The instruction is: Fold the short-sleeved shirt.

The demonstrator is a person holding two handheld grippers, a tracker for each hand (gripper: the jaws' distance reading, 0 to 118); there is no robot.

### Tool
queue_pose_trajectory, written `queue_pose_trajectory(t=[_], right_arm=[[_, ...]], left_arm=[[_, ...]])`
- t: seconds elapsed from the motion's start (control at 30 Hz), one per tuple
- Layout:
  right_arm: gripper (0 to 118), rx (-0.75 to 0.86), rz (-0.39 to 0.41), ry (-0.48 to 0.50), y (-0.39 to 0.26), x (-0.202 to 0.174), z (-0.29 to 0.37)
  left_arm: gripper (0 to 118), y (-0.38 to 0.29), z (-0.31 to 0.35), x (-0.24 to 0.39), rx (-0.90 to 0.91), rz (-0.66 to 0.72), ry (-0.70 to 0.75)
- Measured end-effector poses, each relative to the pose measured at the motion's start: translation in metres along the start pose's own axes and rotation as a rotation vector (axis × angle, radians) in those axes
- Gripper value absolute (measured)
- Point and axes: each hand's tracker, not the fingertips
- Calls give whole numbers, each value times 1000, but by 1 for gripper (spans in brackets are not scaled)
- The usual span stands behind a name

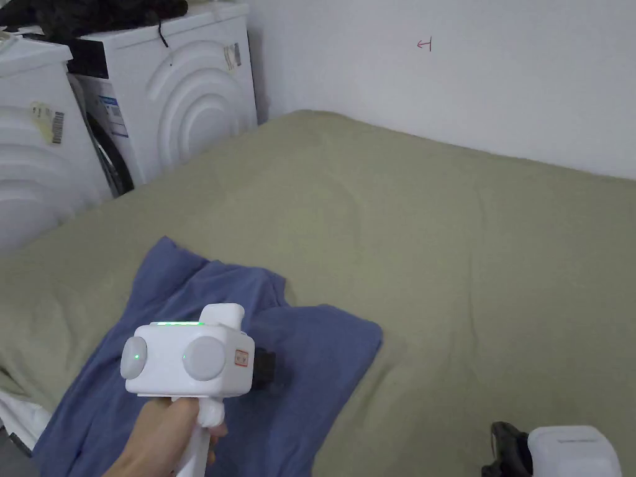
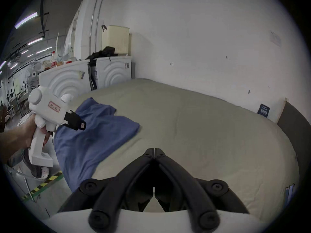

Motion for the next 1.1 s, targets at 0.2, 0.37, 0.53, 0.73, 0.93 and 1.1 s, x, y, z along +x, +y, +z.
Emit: queue_pose_trajectory(t=[0.2,0.37,0.53,0.73,0.93,1.1], right_arm=[[0,-46,-11,-8,-15,11,10],[0,-54,-10,-30,-22,23,32],[0,-31,-46,-82,-26,45,66],[0,23,-93,-184,-31,82,117],[0,58,-159,-287,-44,121,169],[0,79,-198,-368,-54,152,201]], left_arm=[[118,-9,-29,4,-16,-10,174],[116,-8,-40,2,-71,18,166],[0,-8,7,32,21,-82,223],[0,9,59,68,57,-142,116],[0,16,124,179,167,-277,-39],[0,7,150,301,196,-411,-230]])
